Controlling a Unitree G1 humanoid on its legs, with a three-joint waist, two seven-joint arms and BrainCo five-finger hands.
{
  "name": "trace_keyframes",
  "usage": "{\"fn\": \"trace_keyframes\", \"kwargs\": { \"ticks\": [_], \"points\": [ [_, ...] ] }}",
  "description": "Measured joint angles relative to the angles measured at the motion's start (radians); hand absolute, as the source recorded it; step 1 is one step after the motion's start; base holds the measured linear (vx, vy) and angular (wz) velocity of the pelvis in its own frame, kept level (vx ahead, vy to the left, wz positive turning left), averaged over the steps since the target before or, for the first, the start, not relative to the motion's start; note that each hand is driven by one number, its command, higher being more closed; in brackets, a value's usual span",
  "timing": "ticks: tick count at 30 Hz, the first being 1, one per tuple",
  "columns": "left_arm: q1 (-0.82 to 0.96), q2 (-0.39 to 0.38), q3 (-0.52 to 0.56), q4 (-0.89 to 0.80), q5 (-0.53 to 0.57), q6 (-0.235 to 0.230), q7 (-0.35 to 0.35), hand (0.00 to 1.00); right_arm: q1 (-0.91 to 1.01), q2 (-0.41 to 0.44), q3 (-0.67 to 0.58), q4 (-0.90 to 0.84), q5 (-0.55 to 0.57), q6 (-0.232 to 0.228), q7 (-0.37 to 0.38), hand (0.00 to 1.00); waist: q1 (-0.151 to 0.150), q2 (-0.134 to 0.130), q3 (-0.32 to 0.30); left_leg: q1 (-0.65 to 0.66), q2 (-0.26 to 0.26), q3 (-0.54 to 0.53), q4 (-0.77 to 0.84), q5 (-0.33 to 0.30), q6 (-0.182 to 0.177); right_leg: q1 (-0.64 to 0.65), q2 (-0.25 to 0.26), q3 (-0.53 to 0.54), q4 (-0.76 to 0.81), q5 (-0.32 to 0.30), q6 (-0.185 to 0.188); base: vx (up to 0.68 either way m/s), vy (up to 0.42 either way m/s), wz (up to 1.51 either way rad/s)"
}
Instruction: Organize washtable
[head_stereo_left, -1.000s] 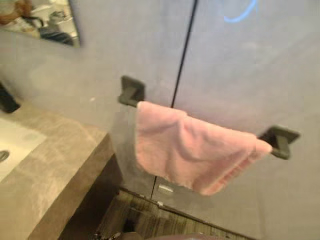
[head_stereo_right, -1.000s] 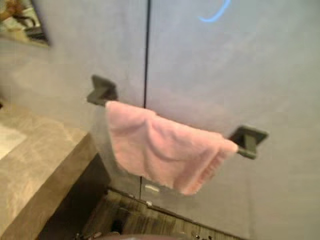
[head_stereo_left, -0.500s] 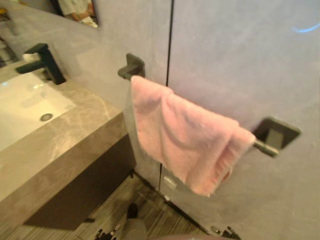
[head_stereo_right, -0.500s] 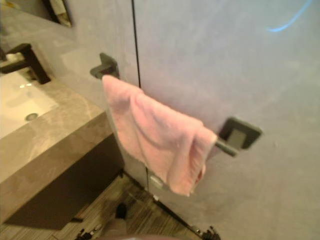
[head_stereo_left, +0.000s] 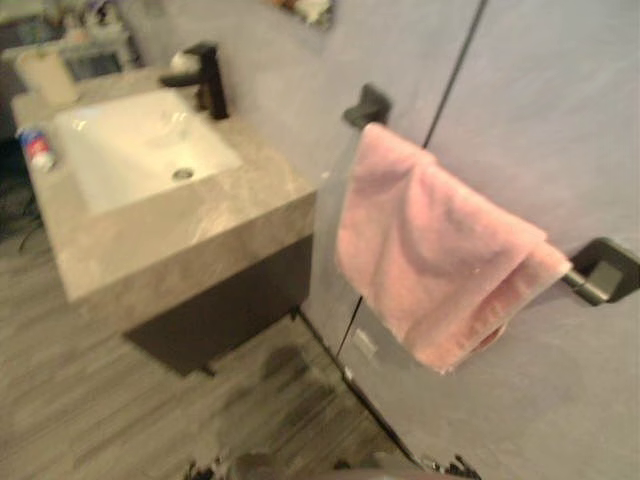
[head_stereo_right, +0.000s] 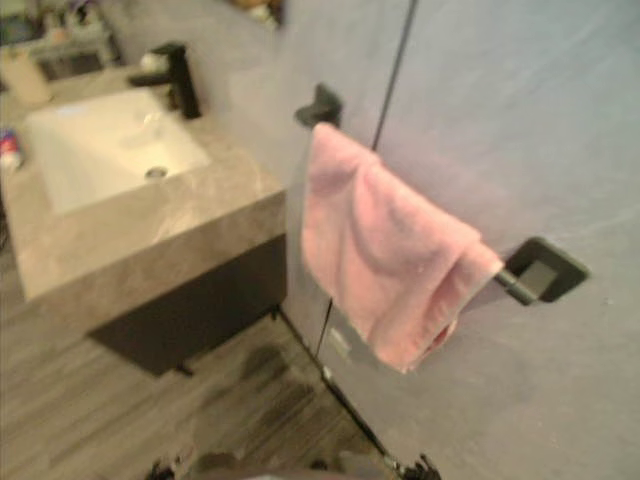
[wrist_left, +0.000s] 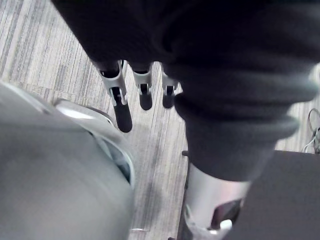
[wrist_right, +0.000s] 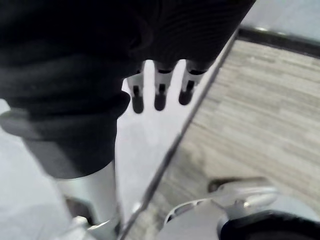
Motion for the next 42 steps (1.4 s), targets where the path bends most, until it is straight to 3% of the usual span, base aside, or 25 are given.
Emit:
{"fn": "trace_keyframes", "kwargs": {
  "ticks": [1, 2, 4, 5, 10, 13, 16, 19, 24, 27, 28, 30, 32, 33, 34, 35, 36, 38, 39, 40, 42],
  "points": [
    [-0.022, -0.022, 0.0, 0.004, 0.014, 0.001, -0.001, 0.0, 0.001, 0.001, -0.027, -0.001, 0.027, -0.001, 0.0, 0.0, -0.031, 0.023, -0.001, 0.054, -0.016, 0.014, -0.084, 0.019, -0.033, -0.002, -0.013, -0.044, -0.009, 0.008, 0.013, -0.15, 0.152, 1.01],
    [-0.039, -0.037, -0.011, -0.003, 0.031, 0.0, -0.004, 0.0, 0.001, -0.004, -0.049, -0.001, 0.042, -0.002, 0.001, 0.0, -0.047, 0.036, -0.001, 0.054, -0.054, 0.026, -0.181, 0.025, -0.043, -0.012, -0.029, -0.077, -0.031, 0.027, 0.031, -0.18, 0.164, 1.18],
    [-0.042, -0.038, -0.039, -0.006, 0.038, 0.001, -0.018, 0.0, 0.012, 0.001, -0.064, 0.001, 0.063, -0.002, 0.003, 0.0, -0.054, 0.052, -0.037, 0.076, -0.106, 0.024, -0.365, 0.04, -0.068, -0.043, -0.045, -0.131, -0.082, 0.063, 0.051, -0.19, 0.187, 0.89],
    [-0.055, -0.044, -0.044, -0.002, 0.042, 0.004, -0.021, 0.0, 0.016, -0.002, -0.073, 0.0, 0.067, -0.004, 0.001, 0.0, -0.059, 0.064, -0.035, 0.088, -0.12, 0.03, -0.443, 0.033, -0.059, -0.045, -0.045, -0.165, -0.102, 0.078, 0.064, -0.22, 0.234, 0.77],
    [-0.029, -0.042, -0.083, 0.017, 0.081, 0.021, -0.021, 0.0, 0.02, -0.001, -0.072, -0.004, 0.074, -0.003, -0.007, 0.0, -0.05, 0.069, -0.024, 0.128, -0.217, 0.022, -0.622, 0.144, -0.018, -0.038, -0.108, -0.202, -0.098, 0.123, 0.098, -0.16, 0.151, 0.35],
    [-0.025, -0.042, -0.076, 0.022, 0.09, 0.021, -0.02, 0.0, 0.024, 0.006, -0.075, -0.02, 0.06, -0.002, -0.017, 0.0, -0.043, 0.062, -0.019, 0.124, -0.248, 0.008, -0.657, 0.167, 0.005, -0.054, -0.139, -0.216, -0.08, 0.135, 0.109, -0.17, 0.063, 0.2],
    [-0.024, -0.049, -0.055, 0.02, 0.097, 0.021, -0.017, 0.0, 0.043, 0.02, -0.09, -0.051, 0.051, -0.001, -0.029, 0.0, -0.022, 0.063, -0.018, 0.131, -0.265, 0.012, -0.658, 0.167, 0.009, -0.056, -0.161, -0.213, -0.061, 0.138, 0.115, -0.14, 0.029, -0.03],
    [-0.023, -0.07, 0.016, 0.015, 0.114, 0.021, -0.016, 0.0, 0.047, 0.023, -0.089, -0.06, 0.042, 0.0, -0.032, 0.0, -0.019, 0.061, -0.018, 0.135, -0.275, 0.013, -0.658, 0.165, 0.016, -0.055, -0.173, -0.214, -0.053, 0.141, 0.119, -0.11, 0.011, 0.0],
    [-0.033, -0.076, 0.02, 0.011, 0.154, 0.022, -0.015, 0.0, 0.045, 0.022, -0.089, -0.066, 0.013, 0.009, -0.032, 0.0, -0.013, 0.049, -0.023, 0.141, -0.291, -0.002, -0.659, 0.165, 0.019, -0.044, -0.203, -0.24, -0.027, 0.138, 0.123, -0.05, 0.001, 0.14],
    [-0.043, -0.076, 0.002, 0.01, 0.169, 0.02, -0.015, 0.0, 0.04, 0.02, -0.086, -0.068, -0.027, 0.011, -0.033, 0.0, -0.007, 0.036, -0.018, 0.136, -0.307, -0.03, -0.659, 0.159, 0.029, -0.023, -0.245, -0.299, -0.001, 0.127, 0.139, -0.01, 0.031, 0.69],
    [-0.045, -0.073, -0.013, 0.01, 0.177, 0.02, -0.015, 0.0, 0.043, 0.016, -0.074, -0.068, -0.037, 0.012, -0.035, 0.0, -0.008, 0.037, -0.018, 0.134, -0.315, -0.033, -0.659, 0.144, 0.051, -0.012, -0.279, -0.328, 0.038, 0.12, 0.145, 0.03, 0.05, 1.2],
    [-0.045, -0.075, -0.034, 0.011, 0.187, 0.017, -0.015, 0.0, 0.054, 0.0, -0.05, -0.078, -0.055, 0.012, -0.042, 0.0, -0.02, 0.048, -0.011, 0.137, -0.317, -0.07, -0.659, 0.136, 0.066, -0.031, -0.315, -0.245, 0.172, 0.129, 0.129, 0.05, 0.077, 1.43],
    [-0.045, -0.067, -0.038, 0.008, 0.197, 0.015, -0.016, 0.0, 0.085, 0.007, -0.012, -0.097, -0.063, 0.013, -0.039, 0.0, -0.007, 0.046, -0.021, 0.122, -0.328, -0.181, -0.658, 0.175, 0.088, -0.112, -0.286, 0.101, 0.34, 0.161, 0.095, 0.07, 0.081, 1.49],
    [-0.045, -0.059, -0.038, 0.008, 0.202, 0.015, -0.016, 0.0, 0.09, 0.013, -0.008, -0.095, -0.063, 0.014, -0.033, 0.0, -0.005, 0.038, -0.031, 0.114, -0.335, -0.214, -0.658, 0.183, 0.094, -0.122, -0.277, 0.169, 0.371, 0.161, 0.099, 0.13, -0.001, 1.66],
    [-0.048, -0.037, -0.038, 0.005, 0.216, 0.017, -0.015, 0.0, 0.107, 0.032, -0.001, -0.094, -0.062, 0.017, -0.029, 0.0, -0.007, 0.003, -0.045, 0.094, -0.352, -0.29, -0.657, 0.193, 0.101, -0.13, -0.257, 0.279, 0.424, 0.157, 0.108, 0.09, -0.021, 1.43],
    [-0.049, -0.032, -0.039, 0.003, 0.226, 0.018, -0.016, 0.0, 0.115, 0.041, 0.006, -0.095, -0.062, 0.017, -0.028, 0.0, -0.005, -0.005, -0.046, 0.088, -0.358, -0.322, -0.656, 0.199, 0.108, -0.127, -0.251, 0.302, 0.44, 0.153, 0.113, 0.18, -0.067, 1.89],
    [-0.049, -0.028, -0.039, -0.008, 0.238, 0.017, -0.015, 0.0, 0.131, 0.05, 0.012, -0.094, -0.062, 0.017, -0.028, 0.0, 0.012, -0.021, -0.049, 0.085, -0.365, -0.389, -0.651, 0.225, 0.114, -0.117, -0.231, 0.357, 0.463, 0.094, 0.159, 0.15, -0.064, 1.35],
    [-0.047, -0.031, -0.04, -0.009, 0.249, 0.017, -0.016, 0.0, 0.127, 0.044, 0.017, -0.087, -0.064, 0.021, -0.026, 0.0, 0.021, -0.021, -0.052, 0.072, -0.37, -0.452, -0.65, 0.245, 0.111, -0.097, -0.209, 0.374, 0.435, 0.015, 0.188, 0.17, -0.134, 1.32],
    [-0.047, -0.032, -0.04, -0.011, 0.254, 0.016, -0.016, 0.0, 0.121, 0.04, 0.022, -0.076, -0.066, 0.022, -0.025, 0.0, 0.034, -0.024, -0.054, 0.062, -0.376, -0.485, -0.65, 0.256, 0.103, -0.069, -0.198, 0.361, 0.357, -0.025, 0.195, 0.09, -0.224, 1.29],
    [-0.042, -0.03, -0.04, -0.021, 0.256, 0.015, -0.016, 0.0, 0.109, 0.038, 0.027, -0.049, -0.067, 0.024, -0.025, 0.0, 0.038, -0.039, -0.065, 0.035, -0.389, -0.522, -0.65, 0.265, 0.091, -0.048, -0.193, 0.321, 0.235, -0.028, 0.183, 0.04, -0.232, 1.06],
    [-0.039, -0.035, -0.041, -0.023, 0.256, 0.015, -0.015, 0.0, 0.088, 0.018, 0.03, -0.016, -0.077, 0.027, -0.019, 0.0, 0.047, -0.035, -0.085, -0.002, -0.38, -0.558, -0.651, 0.277, 0.072, -0.01, -0.186, 0.274, 0.123, -0.044, 0.188, -0.03, -0.264, 0.62]
  ]
}}
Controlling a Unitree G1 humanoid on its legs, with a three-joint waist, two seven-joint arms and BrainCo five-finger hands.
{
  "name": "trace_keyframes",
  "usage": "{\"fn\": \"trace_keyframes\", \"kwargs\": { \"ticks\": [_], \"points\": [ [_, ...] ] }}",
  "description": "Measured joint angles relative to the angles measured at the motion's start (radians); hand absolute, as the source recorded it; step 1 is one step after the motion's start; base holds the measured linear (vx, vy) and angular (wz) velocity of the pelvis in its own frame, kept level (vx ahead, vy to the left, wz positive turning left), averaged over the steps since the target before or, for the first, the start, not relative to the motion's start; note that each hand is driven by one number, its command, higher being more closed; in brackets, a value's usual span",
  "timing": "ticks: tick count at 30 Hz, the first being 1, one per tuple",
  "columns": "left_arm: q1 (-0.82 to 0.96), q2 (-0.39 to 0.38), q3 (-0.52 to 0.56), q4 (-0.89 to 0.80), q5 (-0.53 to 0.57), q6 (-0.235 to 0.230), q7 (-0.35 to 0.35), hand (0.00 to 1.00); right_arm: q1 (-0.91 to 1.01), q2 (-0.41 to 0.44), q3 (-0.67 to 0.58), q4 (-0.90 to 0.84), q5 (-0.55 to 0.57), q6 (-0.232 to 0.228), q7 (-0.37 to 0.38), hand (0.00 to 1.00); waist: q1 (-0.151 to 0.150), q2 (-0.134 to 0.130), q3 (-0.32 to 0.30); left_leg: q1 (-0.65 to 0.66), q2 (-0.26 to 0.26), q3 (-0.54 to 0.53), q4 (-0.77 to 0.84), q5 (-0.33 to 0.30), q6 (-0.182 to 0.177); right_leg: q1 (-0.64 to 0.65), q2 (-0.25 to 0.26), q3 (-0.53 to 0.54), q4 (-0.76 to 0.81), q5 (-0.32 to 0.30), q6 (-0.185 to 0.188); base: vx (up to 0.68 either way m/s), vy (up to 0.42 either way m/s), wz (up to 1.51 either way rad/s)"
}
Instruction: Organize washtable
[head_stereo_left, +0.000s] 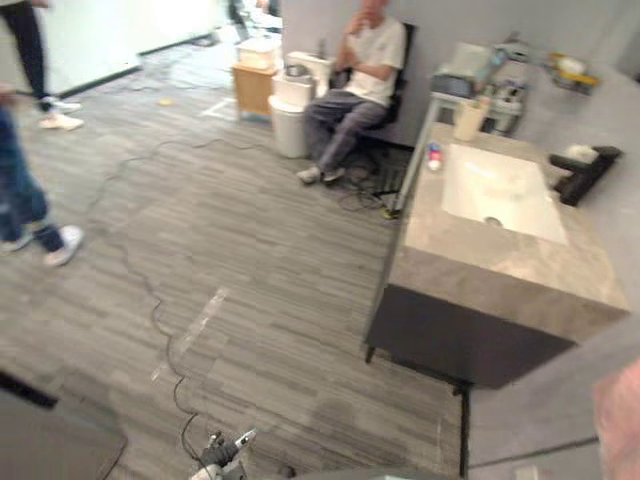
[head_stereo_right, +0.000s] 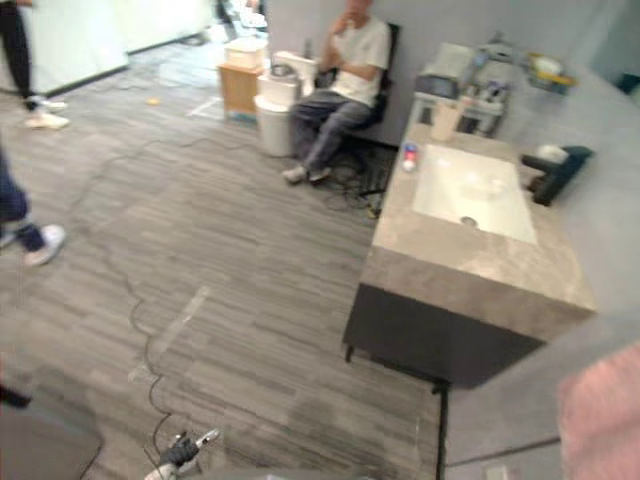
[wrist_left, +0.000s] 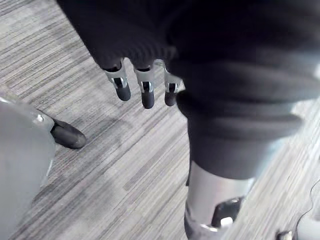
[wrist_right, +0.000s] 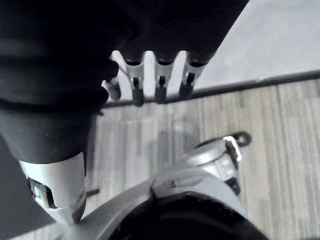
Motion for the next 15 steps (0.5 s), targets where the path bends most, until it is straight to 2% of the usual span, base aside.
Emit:
{"fn": "trace_keyframes", "kwargs": {
  "ticks": [1, 2, 5, 9, 10, 11, 12, 13, 14, 15],
  "points": [
    [-0.013, -0.004, -0.01, 0.002, -0.008, 0.0, -0.001, 0.0, -0.019, -0.012, 0.0, 0.012, -0.011, 0.0, 0.016, 0.0, 0.022, 0.004, -0.001, -0.025, 0.014, -0.004, 0.0, 0.012, -0.017, 0.009, 0.008, -0.023, -0.064, -0.002, 0.002, -0.06, -0.235, 0.26],
    [-0.015, -0.003, -0.02, 0.004, -0.013, 0.0, -0.001, 0.0, -0.028, -0.016, 0.0, 0.016, -0.015, 0.0, 0.018, 0.0, 0.024, 0.008, 0.001, -0.037, 0.015, -0.008, 0.0, 0.02, -0.027, 0.011, 0.015, -0.031, -0.084, -0.006, 0.002, -0.09, -0.179, 0.13],
    [-0.026, -0.003, -0.025, 0.051, -0.076, 0.001, -0.002, 0.0, -0.041, -0.037, -0.017, 0.035, 0.02, 0.001, 0.033, 0.0, -0.004, 0.034, 0.025, -0.064, 0.047, -0.064, -0.007, 0.055, -0.053, 0.033, 0.05, -0.115, -0.118, -0.018, -0.011, -0.19, -0.195, 0.6],
    [-0.021, -0.005, -0.015, 0.054, -0.143, -0.001, -0.008, 0.0, -0.035, -0.035, -0.018, 0.033, 0.102, 0.003, 0.034, 0.0, -0.005, 0.037, 0.025, -0.093, 0.069, -0.066, -0.006, 0.083, -0.053, 0.051, 0.066, -0.211, -0.116, -0.02, -0.016, -0.12, -0.084, 0.77],
    [-0.022, -0.005, -0.003, 0.05, -0.166, -0.001, -0.008, 0.0, -0.034, -0.032, -0.018, 0.033, 0.117, 0.001, 0.034, 0.0, -0.007, 0.032, 0.027, -0.117, 0.076, -0.02, -0.005, 0.084, -0.044, 0.05, 0.061, -0.253, -0.116, -0.02, -0.017, -0.08, 0.013, 1.03],
    [-0.02, -0.004, 0.02, 0.033, -0.191, 0.0, -0.008, 0.0, -0.035, -0.025, -0.018, 0.033, 0.132, 0.001, 0.034, 0.0, -0.013, 0.021, 0.029, -0.141, 0.093, 0.109, 0.003, 0.082, -0.042, 0.05, 0.041, -0.304, -0.114, -0.019, -0.016, -0.07, 0.039, 1.14],
    [-0.021, -0.003, 0.026, 0.032, -0.202, -0.001, -0.008, 0.0, -0.036, -0.022, -0.018, 0.033, 0.132, 0.0, 0.034, 0.0, -0.013, 0.016, 0.032, -0.154, 0.1, 0.177, 0.015, 0.078, -0.036, 0.05, 0.03, -0.326, -0.112, -0.019, -0.015, -0.03, 0.088, 1.12],
    [-0.023, -0.001, 0.04, 0.025, -0.223, -0.001, -0.008, 0.0, -0.042, -0.017, -0.018, 0.036, 0.132, 0.0, 0.034, 0.0, -0.01, 0.003, 0.047, -0.182, 0.126, 0.371, 0.08, 0.05, 0.005, 0.051, -0.003, -0.361, -0.098, -0.018, -0.013, 0.01, 0.131, 0.79],
    [-0.022, -0.003, 0.058, 0.015, -0.235, -0.001, -0.008, 0.0, -0.048, -0.014, -0.019, 0.036, 0.132, 0.0, 0.034, 0.0, -0.01, -0.001, 0.06, -0.189, 0.145, 0.474, 0.127, 0.03, 0.034, 0.059, -0.02, -0.374, -0.086, -0.018, -0.013, 0.06, 0.18, 0.93],
    [-0.019, -0.006, 0.065, 0.006, -0.254, 0.0, -0.009, 0.0, -0.067, -0.016, -0.021, 0.033, 0.132, 0.001, 0.034, 0.0, -0.01, 0.01, 0.087, -0.192, 0.175, 0.599, 0.215, 0.021, 0.078, 0.077, -0.038, -0.377, -0.048, -0.022, -0.009, 0.07, 0.159, 0.56]
  ]
}}
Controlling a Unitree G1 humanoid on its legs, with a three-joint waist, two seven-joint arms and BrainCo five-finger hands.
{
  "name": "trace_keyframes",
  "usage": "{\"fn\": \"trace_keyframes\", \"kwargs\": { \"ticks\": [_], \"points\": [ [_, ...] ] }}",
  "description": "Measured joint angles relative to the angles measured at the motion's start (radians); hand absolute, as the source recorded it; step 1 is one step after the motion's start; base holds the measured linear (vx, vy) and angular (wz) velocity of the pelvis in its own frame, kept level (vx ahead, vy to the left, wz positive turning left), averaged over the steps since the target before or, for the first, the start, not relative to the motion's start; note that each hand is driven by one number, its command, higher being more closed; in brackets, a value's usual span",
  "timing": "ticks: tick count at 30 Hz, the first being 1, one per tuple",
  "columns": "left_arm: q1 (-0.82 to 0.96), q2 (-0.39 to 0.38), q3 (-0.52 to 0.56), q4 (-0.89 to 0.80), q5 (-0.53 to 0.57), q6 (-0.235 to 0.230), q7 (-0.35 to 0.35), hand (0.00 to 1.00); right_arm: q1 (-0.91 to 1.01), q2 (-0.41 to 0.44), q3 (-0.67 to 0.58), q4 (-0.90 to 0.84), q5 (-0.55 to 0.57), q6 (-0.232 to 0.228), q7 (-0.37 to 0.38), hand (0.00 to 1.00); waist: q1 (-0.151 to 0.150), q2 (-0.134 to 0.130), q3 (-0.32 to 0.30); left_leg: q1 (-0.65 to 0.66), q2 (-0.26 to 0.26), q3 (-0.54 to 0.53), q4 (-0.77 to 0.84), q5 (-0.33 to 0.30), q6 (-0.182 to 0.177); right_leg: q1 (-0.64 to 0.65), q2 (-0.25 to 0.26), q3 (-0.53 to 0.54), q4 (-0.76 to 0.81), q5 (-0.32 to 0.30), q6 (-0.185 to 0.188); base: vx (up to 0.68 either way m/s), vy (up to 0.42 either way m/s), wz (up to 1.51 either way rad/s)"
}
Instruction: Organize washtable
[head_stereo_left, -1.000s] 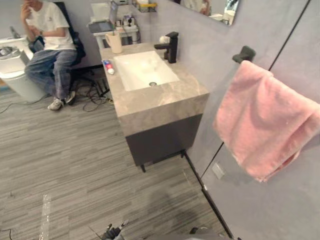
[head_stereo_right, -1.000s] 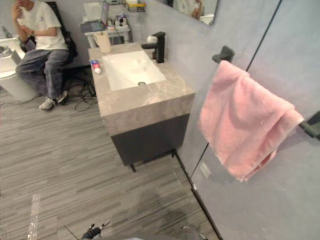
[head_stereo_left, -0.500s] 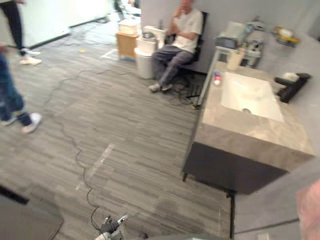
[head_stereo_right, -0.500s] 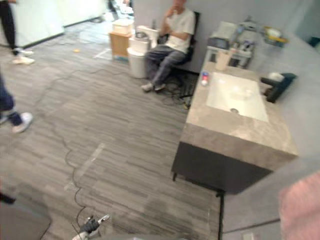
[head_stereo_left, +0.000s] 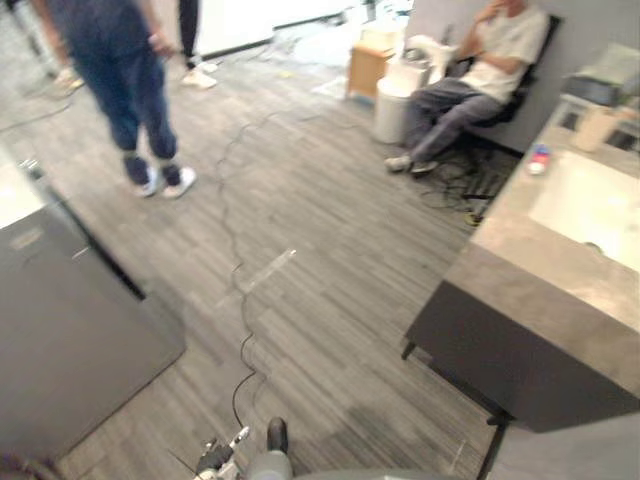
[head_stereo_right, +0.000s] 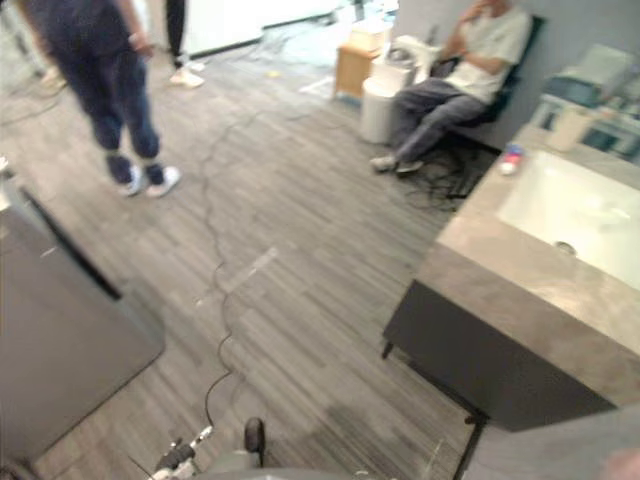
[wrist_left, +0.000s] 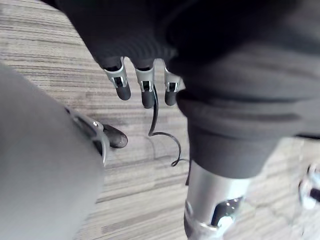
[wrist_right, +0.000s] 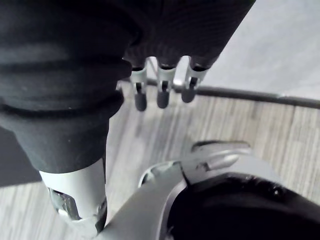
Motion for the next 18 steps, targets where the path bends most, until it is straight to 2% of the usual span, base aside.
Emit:
{"fn": "trace_keyframes", "kwargs": {
  "ticks": [2, 3, 5, 6, 7, 8, 9, 10, 12, 14, 18],
  "points": [
    [0.006, 0.0, -0.004, -0.01, -0.004, 0.0, -0.002, 0.0, -0.022, 0.0, -0.012, 0.001, 0.0, 0.002, 0.002, 0.0, 0.004, 0.007, 0.01, -0.008, -0.026, -0.015, 0.018, -0.025, 0.017, -0.001, -0.017, 0.019, -0.004, -0.009, -0.016, 0.0, 0.18, 0.35],
    [0.007, 0.006, -0.006, -0.009, -0.003, -0.003, -0.008, 0.0, -0.032, 0.007, -0.028, 0.0, 0.002, -0.001, 0.004, 0.0, -0.001, -0.001, 0.007, -0.016, -0.051, -0.029, 0.002, -0.037, 0.011, 0.0, -0.02, 0.033, -0.024, -0.027, -0.026, -0.04, 0.215, 0.42],
    [0.008, 0.005, -0.007, -0.004, 0.006, 0.001, -0.016, 0.0, -0.04, 0.011, -0.049, 0.002, 0.007, -0.001, 0.005, 0.0, -0.002, 0.006, 0.003, -0.008, -0.097, -0.042, -0.066, -0.035, 0.008, 0.002, -0.021, 0.051, -0.052, -0.033, -0.02, -0.05, 0.167, 0.55],
    [0.007, 0.0, -0.015, 0.006, 0.032, 0.003, -0.017, 0.0, -0.04, 0.01, -0.077, 0.002, 0.011, 0.002, 0.006, 0.0, -0.006, 0.023, -0.005, 0.011, -0.136, -0.049, -0.154, -0.028, -0.003, 0.004, -0.017, 0.058, -0.079, -0.032, -0.022, -0.05, 0.145, 0.71],
    [0.007, 0.001, -0.02, 0.018, 0.048, 0.003, -0.019, 0.0, -0.038, 0.02, -0.081, 0.004, 0.011, 0.003, 0.006, 0.0, -0.024, 0.0, -0.023, 0.022, -0.175, -0.046, -0.199, -0.037, -0.029, 0.004, -0.034, 0.069, -0.109, -0.038, -0.033, 0.03, 0.201, 0.74],
    [0.004, 0.007, 0.003, 0.018, 0.056, 0.005, -0.019, 0.0, -0.041, 0.025, -0.091, 0.018, 0.011, 0.004, 0.005, 0.0, -0.014, 0.004, -0.014, 0.02, -0.179, -0.056, -0.112, 0.001, 0.066, 0.001, -0.07, 0.08, -0.083, -0.056, 0.003, 0.08, 0.112, 0.25],
    [0.017, 0.003, 0.003, 0.026, 0.066, 0.003, -0.019, 0.0, -0.036, 0.01, -0.101, 0.011, 0.012, 0.004, 0.012, 0.0, -0.005, 0.026, -0.016, 0.066, -0.189, -0.076, -0.164, -0.006, 0.044, 0.005, -0.064, 0.088, -0.074, -0.053, 0.0, 0.11, 0.132, 0.1],
    [0.02, 0.008, -0.013, 0.06, 0.089, 0.006, -0.019, 0.0, -0.036, 0.006, -0.117, 0.012, 0.021, 0.009, 0.007, 0.0, -0.029, 0.039, -0.036, 0.084, -0.213, -0.087, -0.224, 0.013, 0.029, 0.012, -0.056, 0.113, -0.106, -0.041, -0.009, 0.07, 0.079, 0.01],
    [0.014, 0.009, -0.018, 0.069, 0.108, 0.007, -0.02, 0.0, -0.04, 0.001, -0.119, 0.014, 0.031, 0.01, 0.007, 0.0, -0.039, 0.054, -0.039, 0.084, -0.218, -0.089, -0.224, 0.011, 0.031, 0.026, -0.055, 0.113, -0.136, -0.024, -0.02, 0.01, 0.099, 0.06],
    [0.014, 0.016, -0.027, 0.07, 0.133, 0.008, -0.022, 0.0, -0.049, 0.003, -0.116, 0.023, 0.037, 0.011, 0.003, 0.0, -0.046, 0.051, -0.041, 0.092, -0.217, -0.086, -0.224, 0.01, 0.033, 0.042, -0.052, 0.113, -0.155, -0.021, -0.016, -0.05, 0.039, -0.05],
    [0.009, 0.041, -0.121, 0.07, 0.17, 0.006, -0.034, 0.0, -0.064, -0.005, -0.108, 0.044, 0.036, 0.015, 0.003, 0.0, -0.058, 0.051, -0.044, 0.113, -0.213, -0.1, -0.224, 0.008, 0.036, 0.07, -0.041, 0.113, -0.161, -0.021, -0.015, -0.1, 0.005, 0.09]
  ]
}}
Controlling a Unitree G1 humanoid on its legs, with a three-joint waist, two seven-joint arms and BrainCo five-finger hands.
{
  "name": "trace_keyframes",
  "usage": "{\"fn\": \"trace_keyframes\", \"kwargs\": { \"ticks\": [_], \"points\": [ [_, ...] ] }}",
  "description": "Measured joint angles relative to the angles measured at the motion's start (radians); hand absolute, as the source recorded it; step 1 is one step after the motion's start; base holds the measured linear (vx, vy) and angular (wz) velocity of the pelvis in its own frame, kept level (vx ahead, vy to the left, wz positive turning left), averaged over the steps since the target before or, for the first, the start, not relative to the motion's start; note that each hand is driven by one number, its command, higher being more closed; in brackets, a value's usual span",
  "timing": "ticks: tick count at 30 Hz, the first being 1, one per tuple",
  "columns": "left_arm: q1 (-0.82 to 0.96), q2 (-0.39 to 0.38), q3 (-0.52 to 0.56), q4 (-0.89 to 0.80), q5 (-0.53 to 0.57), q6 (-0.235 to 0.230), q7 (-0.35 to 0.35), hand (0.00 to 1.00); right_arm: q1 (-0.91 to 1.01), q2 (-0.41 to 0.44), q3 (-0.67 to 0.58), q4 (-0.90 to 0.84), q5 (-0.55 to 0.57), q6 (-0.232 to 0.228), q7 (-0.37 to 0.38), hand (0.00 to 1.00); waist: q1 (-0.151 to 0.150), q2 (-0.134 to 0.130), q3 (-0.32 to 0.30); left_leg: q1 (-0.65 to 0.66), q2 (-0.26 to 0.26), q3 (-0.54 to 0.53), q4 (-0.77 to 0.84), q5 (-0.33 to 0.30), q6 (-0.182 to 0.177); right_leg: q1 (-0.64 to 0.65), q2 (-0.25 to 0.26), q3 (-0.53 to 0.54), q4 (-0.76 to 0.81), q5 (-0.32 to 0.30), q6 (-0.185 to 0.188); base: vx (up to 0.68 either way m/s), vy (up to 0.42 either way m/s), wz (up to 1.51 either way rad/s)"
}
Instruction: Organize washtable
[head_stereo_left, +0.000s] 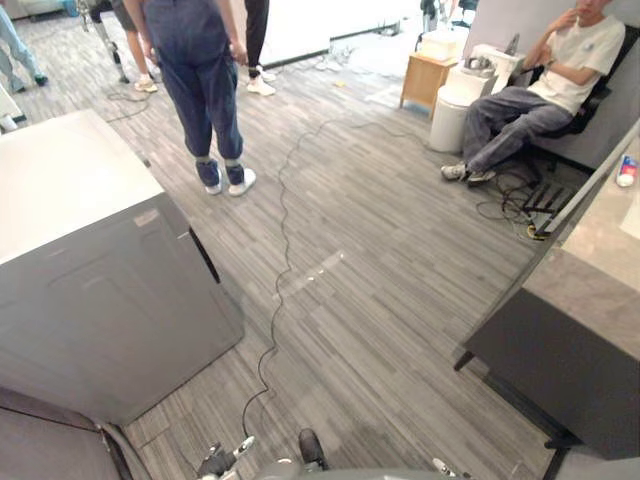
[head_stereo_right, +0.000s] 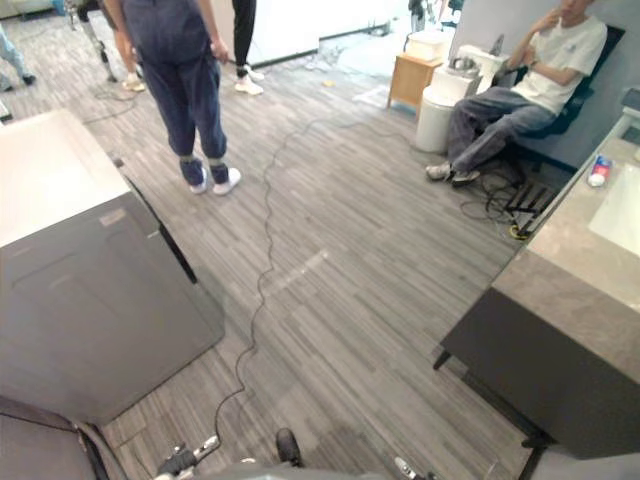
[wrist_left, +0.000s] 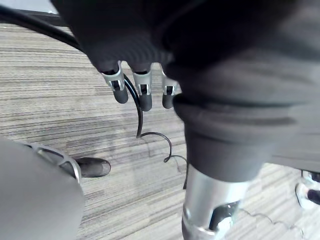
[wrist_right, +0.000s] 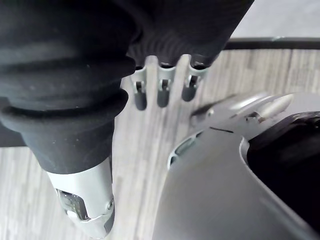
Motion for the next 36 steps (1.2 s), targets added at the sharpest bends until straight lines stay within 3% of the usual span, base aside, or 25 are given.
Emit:
{"fn": "trace_keyframes", "kwargs": {
  "ticks": [1, 2, 3, 4, 5, 6, 7, 10, 11, 12, 13, 15, 16, 18, 23, 24, 25, 26, 28, 29, 35, 36],
  "points": [
    [-0.001, 0.003, -0.024, -0.001, 0.009, -0.001, -0.005, 0.0, -0.004, -0.005, 0.008, 0.003, -0.004, 0.001, 0.0, 0.0, 0.0, 0.017, 0.003, -0.002, 0.001, -0.01, 0.0, 0.0, 0.0, 0.001, 0.007, 0.0, 0.002, 0.0, 0.001, -0.13, 0.021, 0.26],
    [-0.003, 0.006, -0.043, -0.003, 0.01, -0.001, -0.006, 0.0, -0.008, -0.012, 0.014, 0.005, -0.015, 0.002, 0.0, 0.0, -0.001, 0.007, 0.0, -0.006, -0.005, -0.014, 0.001, -0.033, -0.048, -0.002, 0.005, 0.001, -0.002, 0.0, 0.0, -0.1, 0.069, 0.16],
    [-0.009, 0.017, -0.041, -0.007, 0.008, -0.001, -0.008, 0.0, 0.0, 0.005, 0.025, 0.017, -0.022, 0.001, -0.001, 0.0, 0.005, -0.042, -0.01, -0.019, -0.017, 0.003, 0.062, -0.045, -0.017, -0.017, -0.039, 0.019, -0.008, -0.005, -0.01, -0.03, 0.081, -0.22],
    [-0.011, 0.022, -0.043, -0.014, 0.01, -0.002, -0.007, 0.0, 0.004, 0.002, 0.035, 0.019, -0.022, -0.004, 0.0, 0.0, 0.023, -0.026, -0.004, -0.028, -0.007, -0.03, 0.187, -0.036, 0.084, -0.028, -0.05, 0.027, 0.005, 0.0, -0.001, 0.12, 0.035, -0.7],
    [-0.006, 0.008, -0.057, -0.002, 0.022, -0.001, -0.006, 0.0, 0.0, -0.022, 0.046, 0.01, -0.022, -0.004, 0.005, 0.0, 0.027, -0.01, -0.014, 0.019, -0.001, -0.042, 0.109, -0.08, 0.015, -0.026, -0.031, 0.043, -0.007, 0.011, 0.008, 0.11, -0.012, -0.74],
    [-0.005, 0.008, -0.069, 0.005, 0.026, 0.001, -0.006, 0.0, 0.001, -0.026, 0.052, 0.006, -0.023, -0.001, -0.001, 0.0, 0.017, 0.001, -0.017, 0.027, -0.001, -0.035, 0.069, -0.076, -0.002, -0.028, -0.023, 0.051, -0.011, 0.013, 0.01, 0.02, -0.003, -0.56],
    [-0.001, 0.005, -0.101, 0.008, 0.028, 0.0, -0.006, 0.0, 0.001, -0.032, 0.05, 0.005, -0.021, -0.002, 0.0, 0.0, 0.0, 0.033, -0.022, 0.043, 0.005, -0.034, 0.007, -0.066, -0.016, -0.04, 0.004, 0.047, -0.006, 0.025, 0.009, -0.08, 0.026, -0.18],
    [-0.005, 0.0, -0.133, -0.001, 0.03, -0.001, -0.008, 0.0, 0.0, -0.032, 0.05, 0.005, -0.03, 0.001, -0.002, 0.0, -0.002, 0.04, -0.018, 0.023, 0.021, -0.035, 0.002, -0.075, -0.034, -0.047, 0.088, 0.024, -0.007, 0.027, -0.001, -0.13, 0.0, 0.0],
    [-0.008, 0.003, -0.134, -0.001, 0.03, -0.001, -0.008, 0.0, 0.005, -0.026, 0.05, 0.009, -0.036, 0.002, -0.002, 0.0, -0.004, 0.02, -0.02, 0.023, 0.008, -0.035, 0.009, -0.098, -0.067, -0.055, 0.066, 0.027, -0.019, 0.025, -0.006, -0.05, 0.06, 0.1],
    [-0.016, 0.014, -0.117, -0.009, 0.026, -0.004, -0.007, 0.0, 0.022, -0.014, 0.046, 0.025, -0.037, -0.002, -0.004, 0.0, 0.014, -0.017, -0.018, 0.002, 0.003, -0.046, 0.178, -0.108, 0.072, -0.074, 0.002, 0.017, 0.015, 0.033, 0.006, 0.03, 0.059, -0.19],
    [-0.005, 0.003, -0.121, -0.008, 0.029, -0.004, -0.006, 0.0, 0.025, -0.034, 0.045, 0.014, -0.036, -0.005, 0.0, 0.0, 0.024, 0.024, -0.016, 0.029, 0.046, -0.071, 0.182, -0.156, 0.009, -0.069, 0.03, 0.02, 0.017, 0.034, 0.013, 0.05, 0.087, -0.22],
    [0.004, -0.002, -0.135, 0.002, 0.031, -0.002, -0.006, 0.0, 0.024, -0.041, 0.048, 0.026, -0.037, 0.0, -0.004, 0.0, -0.003, 0.039, -0.023, 0.064, 0.02, -0.049, 0.096, -0.147, -0.025, -0.053, 0.025, 0.03, -0.017, 0.052, 0.037, 0.03, 0.079, 0.09],
    [0.004, -0.008, -0.136, 0.0, 0.031, -0.004, -0.006, 0.0, 0.021, -0.045, 0.049, 0.029, -0.037, 0.001, -0.003, 0.0, -0.001, 0.054, -0.03, 0.067, 0.015, -0.046, 0.048, -0.135, -0.041, -0.065, 0.034, 0.028, -0.019, 0.062, 0.022, -0.01, 0.071, 0.16],
    [0.003, -0.006, -0.136, -0.001, 0.03, -0.003, -0.007, 0.0, 0.017, -0.044, 0.05, 0.038, -0.037, 0.0, -0.004, 0.0, 0.0, 0.048, -0.029, 0.068, 0.011, -0.044, 0.004, -0.122, -0.061, -0.074, 0.06, 0.016, -0.02, 0.064, 0.022, -0.06, 0.021, 0.14],
    [0.001, -0.008, -0.141, -0.001, 0.031, -0.004, -0.006, 0.0, 0.016, -0.047, 0.05, 0.039, -0.037, 0.001, -0.003, 0.0, 0.001, 0.05, -0.025, 0.062, 0.006, -0.049, 0.003, -0.121, -0.068, -0.07, 0.072, 0.017, -0.033, 0.064, 0.022, -0.08, 0.027, 0.17],
    [0.0, 0.004, -0.14, -0.003, 0.03, -0.005, -0.007, 0.0, 0.025, -0.038, 0.051, 0.043, -0.037, 0.001, -0.004, 0.0, -0.001, 0.002, -0.035, 0.064, -0.021, -0.054, 0.02, -0.152, -0.101, -0.079, 0.027, 0.032, -0.05, 0.071, 0.013, 0.0, 0.127, -0.12],
    [-0.006, 0.011, -0.135, -0.013, 0.027, -0.006, -0.008, 0.0, 0.026, -0.022, 0.05, 0.047, -0.037, -0.002, -0.004, 0.0, 0.009, -0.021, -0.03, 0.043, -0.028, -0.055, 0.13, -0.142, 0.005, -0.095, -0.014, 0.024, -0.046, 0.084, 0.007, 0.09, 0.077, -0.42],
    [-0.005, -0.002, -0.142, -0.006, 0.032, -0.006, -0.007, 0.0, 0.024, -0.04, 0.043, 0.033, -0.033, -0.008, 0.001, 0.0, 0.021, 0.039, -0.015, 0.054, 0.04, -0.099, 0.22, -0.191, 0.017, -0.086, 0.021, 0.022, -0.051, 0.094, 0.026, 0.13, 0.056, -0.49],
    [-0.003, -0.01, -0.165, 0.009, 0.033, -0.001, -0.007, 0.0, 0.031, -0.057, 0.041, 0.034, -0.037, -0.001, -0.004, 0.0, -0.004, 0.058, -0.022, 0.083, 0.047, -0.083, 0.146, -0.195, -0.053, -0.071, 0.034, 0.045, -0.086, 0.135, 0.048, 0.08, 0.034, -0.11],
    [-0.002, -0.01, -0.167, 0.008, 0.032, -0.006, -0.007, 0.0, 0.037, -0.049, 0.032, 0.039, -0.033, -0.001, -0.005, 0.0, 0.001, 0.062, -0.024, 0.096, 0.042, -0.073, 0.099, -0.181, -0.068, -0.072, 0.049, 0.045, -0.097, 0.15, 0.033, 0.04, 0.03, 0.05],
    [-0.003, -0.001, -0.167, 0.005, 0.033, -0.004, -0.007, 0.0, 0.038, -0.036, 0.034, 0.047, -0.034, 0.006, -0.004, 0.0, 0.002, 0.032, -0.029, 0.143, 0.026, -0.076, 0.003, -0.152, -0.107, -0.067, 0.057, 0.028, -0.112, 0.167, 0.044, 0.02, -0.008, 0.03],
    [-0.028, -0.01, -0.158, 0.023, 0.061, -0.002, -0.006, 0.0, -0.034, -0.044, -0.008, 0.086, -0.033, 0.016, -0.003, 0.0, 0.003, 0.032, 0.001, 0.192, 0.082, -0.091, 0.002, -0.098, -0.106, 0.019, 0.122, -0.032, -0.171, 0.218, 0.035, 0.0, 0.0, 0.0]
  ]
}}
